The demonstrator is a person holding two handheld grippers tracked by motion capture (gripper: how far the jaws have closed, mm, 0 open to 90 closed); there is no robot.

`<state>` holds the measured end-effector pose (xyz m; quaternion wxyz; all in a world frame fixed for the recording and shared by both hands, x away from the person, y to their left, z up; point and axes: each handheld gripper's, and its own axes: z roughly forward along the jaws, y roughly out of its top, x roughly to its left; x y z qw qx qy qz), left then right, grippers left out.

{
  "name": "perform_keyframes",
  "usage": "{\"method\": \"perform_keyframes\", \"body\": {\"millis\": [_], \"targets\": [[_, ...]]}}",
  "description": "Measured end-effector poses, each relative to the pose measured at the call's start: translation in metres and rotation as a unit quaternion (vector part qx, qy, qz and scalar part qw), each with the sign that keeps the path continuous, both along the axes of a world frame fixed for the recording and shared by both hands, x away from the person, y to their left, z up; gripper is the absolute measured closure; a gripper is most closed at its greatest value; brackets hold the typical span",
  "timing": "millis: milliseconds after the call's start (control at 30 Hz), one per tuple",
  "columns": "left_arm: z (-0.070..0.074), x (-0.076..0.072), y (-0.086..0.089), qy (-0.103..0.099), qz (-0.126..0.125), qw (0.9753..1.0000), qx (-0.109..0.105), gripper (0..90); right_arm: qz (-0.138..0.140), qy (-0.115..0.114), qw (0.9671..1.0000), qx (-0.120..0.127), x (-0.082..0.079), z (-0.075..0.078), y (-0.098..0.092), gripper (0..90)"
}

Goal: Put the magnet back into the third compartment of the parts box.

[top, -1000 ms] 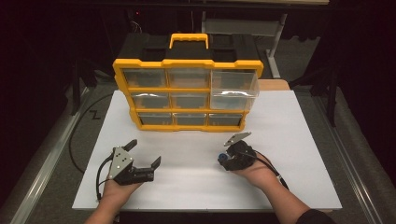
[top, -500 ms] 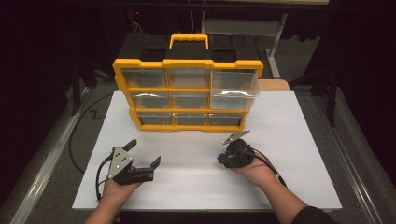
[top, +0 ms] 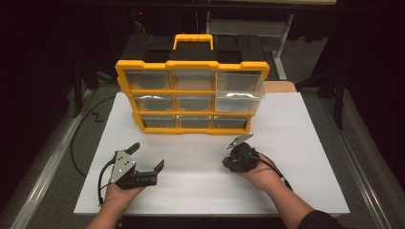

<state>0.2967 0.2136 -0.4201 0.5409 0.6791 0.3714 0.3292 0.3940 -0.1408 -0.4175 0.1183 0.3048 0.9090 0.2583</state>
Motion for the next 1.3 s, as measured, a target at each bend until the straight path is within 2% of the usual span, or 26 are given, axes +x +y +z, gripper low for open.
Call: {"method": "perform_keyframes", "body": {"millis": [67, 300, 467, 700, 1033, 1300], "targets": [[0.0, 0.0, 0.0, 0.0, 0.0, 1.0, 0.0, 0.3, -0.001, 0.002, 1.0, 0.003, 0.0, 0.0, 0.001, 64.7], [0.0, 0.0, 0.0, 0.0, 0.0, 1.0, 0.0, 0.3, 0.001, 0.0, 0.9999, -0.011, 0.0, 0.003, 0.002, 64.9], [0.0, 0.0, 0.001, 0.0, 0.0, 1.0, 0.0, 0.3, 0.001, 0.004, 0.9999, -0.012, -0.002, 0.008, 0.0, 64.9], [0.0, 0.0, 0.0, -0.001, 0.001, 1.0, -0.001, 0.3, 0.002, 0.005, 0.9998, -0.02, -0.008, 0.016, -0.01, 64.9], [0.0, -0.001, 0.0, -0.002, 0.002, 1.0, -0.002, 0.3, 0.0, 0.006, 0.9999, -0.013, -0.014, 0.03, -0.031, 64.9], [0.0, 0.0, 0.0, -0.001, -0.001, 1.0, -0.001, 0.3, 0.01, 0.013, 0.9994, -0.03, -0.02, 0.036, -0.043, 64.8]]}}
